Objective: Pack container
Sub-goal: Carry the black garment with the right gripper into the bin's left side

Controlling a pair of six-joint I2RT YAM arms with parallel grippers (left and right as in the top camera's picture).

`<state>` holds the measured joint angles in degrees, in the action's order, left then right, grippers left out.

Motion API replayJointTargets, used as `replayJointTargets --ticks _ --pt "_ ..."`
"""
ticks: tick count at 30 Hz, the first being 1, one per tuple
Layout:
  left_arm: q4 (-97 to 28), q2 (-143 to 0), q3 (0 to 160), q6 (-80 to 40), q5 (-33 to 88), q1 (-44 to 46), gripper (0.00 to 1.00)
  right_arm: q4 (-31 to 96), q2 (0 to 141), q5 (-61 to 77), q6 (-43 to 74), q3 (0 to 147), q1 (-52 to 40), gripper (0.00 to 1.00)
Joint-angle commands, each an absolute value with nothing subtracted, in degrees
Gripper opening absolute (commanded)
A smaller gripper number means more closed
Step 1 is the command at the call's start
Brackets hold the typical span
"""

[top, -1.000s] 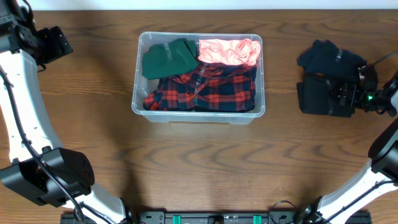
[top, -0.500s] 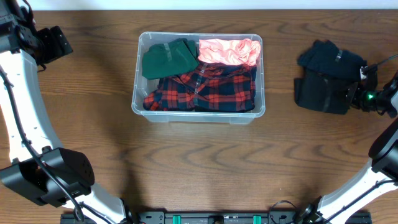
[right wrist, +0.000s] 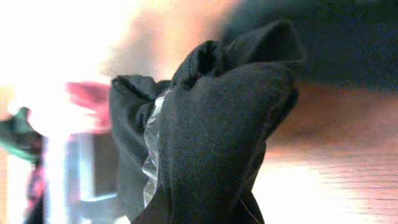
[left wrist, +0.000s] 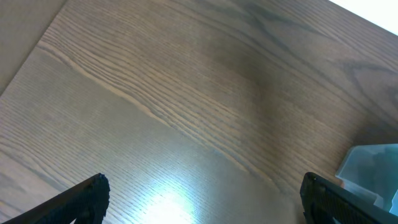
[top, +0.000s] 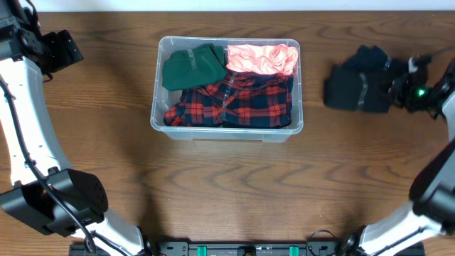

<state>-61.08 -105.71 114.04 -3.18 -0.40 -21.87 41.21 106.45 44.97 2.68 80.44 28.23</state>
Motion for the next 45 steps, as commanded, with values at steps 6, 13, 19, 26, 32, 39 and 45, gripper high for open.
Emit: replayJointTargets --ticks 6,13,19,26,32,39,45 --pt "-61.0 -106.1 114.2 -3.7 -0.5 -21.9 0.98 39.9 83.6 40.5 16.0 81.2 19.9 0.01" --pt "-61.0 -106.1 114.2 -3.7 -0.5 -21.9 0.98 38.9 76.2 40.5 22.9 81.2 10.7 0.01" --pt "-61.0 -106.1 114.2 -3.7 -0.5 -21.9 0.98 35.9 77.7 36.9 29.4 81.1 0.7 0.01" --pt "-61.0 -106.1 114.2 -3.7 -0.5 -21.9 0.98 28.3 81.4 29.0 37.6 81.1 -11.4 0.01" --pt "-61.0 -106.1 114.2 -3.7 -0.5 -21.9 0.98 25.0 85.8 20.9 46.5 81.1 -19.8 0.01" --pt "-61.0 -106.1 114.2 -3.7 -0.5 -21.9 0.98 20.3 91.0 16.2 50.2 81.1 -27.5 0.01" --pt "-61.0 -106.1 114.2 -3.7 -0.5 -21.9 0.98 18.1 94.3 16.1 51.9 81.1 -30.5 0.01"
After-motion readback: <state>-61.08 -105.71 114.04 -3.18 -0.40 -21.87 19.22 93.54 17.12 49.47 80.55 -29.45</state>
